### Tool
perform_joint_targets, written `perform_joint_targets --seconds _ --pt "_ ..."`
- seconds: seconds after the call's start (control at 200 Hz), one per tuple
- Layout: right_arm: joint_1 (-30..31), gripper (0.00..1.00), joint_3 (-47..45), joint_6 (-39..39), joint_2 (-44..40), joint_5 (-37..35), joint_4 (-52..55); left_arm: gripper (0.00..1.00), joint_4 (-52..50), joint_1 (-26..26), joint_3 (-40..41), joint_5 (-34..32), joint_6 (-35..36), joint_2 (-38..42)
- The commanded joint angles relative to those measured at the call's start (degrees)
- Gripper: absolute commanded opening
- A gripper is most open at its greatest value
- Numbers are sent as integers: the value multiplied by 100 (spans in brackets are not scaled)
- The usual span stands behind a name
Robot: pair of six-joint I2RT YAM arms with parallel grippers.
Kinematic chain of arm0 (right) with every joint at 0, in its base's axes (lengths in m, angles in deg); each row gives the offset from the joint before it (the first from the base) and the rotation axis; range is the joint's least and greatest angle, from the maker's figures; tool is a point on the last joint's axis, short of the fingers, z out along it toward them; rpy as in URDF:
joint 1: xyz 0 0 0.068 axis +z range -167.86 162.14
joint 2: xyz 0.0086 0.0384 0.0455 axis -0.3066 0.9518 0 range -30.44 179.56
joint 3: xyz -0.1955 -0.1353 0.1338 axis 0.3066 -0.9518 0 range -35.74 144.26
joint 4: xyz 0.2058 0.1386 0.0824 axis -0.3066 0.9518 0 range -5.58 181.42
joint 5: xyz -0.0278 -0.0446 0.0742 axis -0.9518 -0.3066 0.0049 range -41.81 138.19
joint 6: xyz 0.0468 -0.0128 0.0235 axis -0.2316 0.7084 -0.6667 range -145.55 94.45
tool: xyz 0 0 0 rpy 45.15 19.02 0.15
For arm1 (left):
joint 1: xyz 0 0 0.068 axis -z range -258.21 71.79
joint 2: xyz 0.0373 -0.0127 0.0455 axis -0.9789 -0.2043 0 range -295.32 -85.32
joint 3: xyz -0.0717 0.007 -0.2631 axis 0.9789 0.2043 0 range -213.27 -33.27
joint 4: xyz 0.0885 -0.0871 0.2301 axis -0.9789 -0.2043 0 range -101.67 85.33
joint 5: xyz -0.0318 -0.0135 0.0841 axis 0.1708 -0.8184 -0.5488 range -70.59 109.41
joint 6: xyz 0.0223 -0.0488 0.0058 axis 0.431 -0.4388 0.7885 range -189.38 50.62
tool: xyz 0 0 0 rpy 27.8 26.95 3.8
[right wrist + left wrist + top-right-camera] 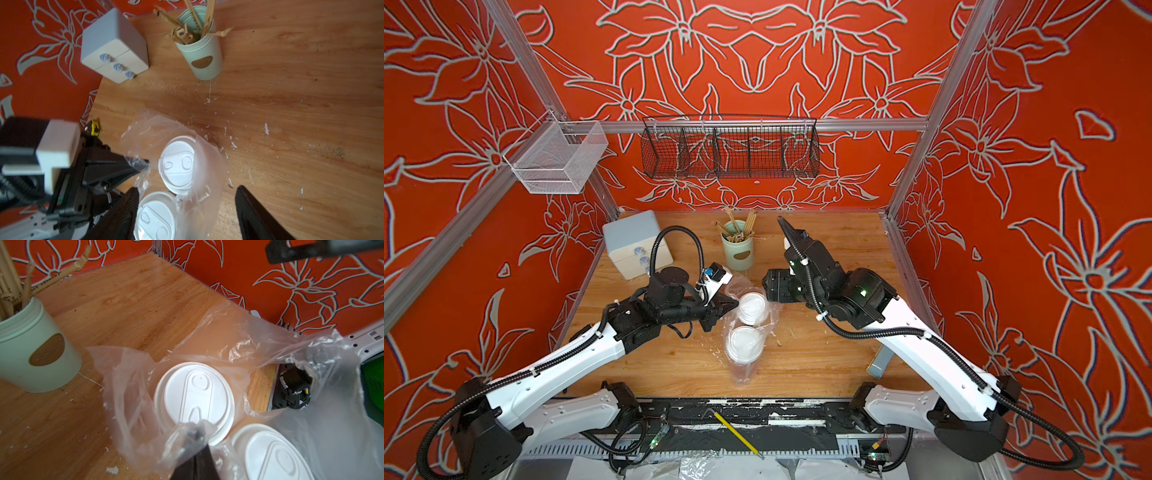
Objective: Pack milk tea into plastic carrier bags
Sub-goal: Adjust the plastic carrier bag at the center of the board, then pick up the straw from the container.
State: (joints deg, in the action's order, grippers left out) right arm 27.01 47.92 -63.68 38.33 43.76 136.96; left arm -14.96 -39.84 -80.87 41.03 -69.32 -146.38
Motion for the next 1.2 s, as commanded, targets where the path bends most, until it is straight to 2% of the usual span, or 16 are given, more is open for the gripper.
perform_joint_targets --seconds 0.0,0.155,0.43,0.686,0.926,1.196 --pt "-467 71 264 306 519 382 -302 0 -41 39 -127 -51 65 124" --pt "-1028 69 670 461 1570 1216 -815 0 -88 39 -100 -179 82 181" --pt "-1290 70 1543 641 2986 1177 -929 0 -57 39 -42 -197 85 305" --pt "-1298 73 1628 614 3351 1199 -1312 1 -120 39 -90 -177 76 226" --pt "-1345 73 1794 602 3579 879 -1274 0 -141 39 -92 -157 74 243" --pt "-1435 57 1812 526 3752 627 -1476 0 -192 39 -144 -115 82 182"
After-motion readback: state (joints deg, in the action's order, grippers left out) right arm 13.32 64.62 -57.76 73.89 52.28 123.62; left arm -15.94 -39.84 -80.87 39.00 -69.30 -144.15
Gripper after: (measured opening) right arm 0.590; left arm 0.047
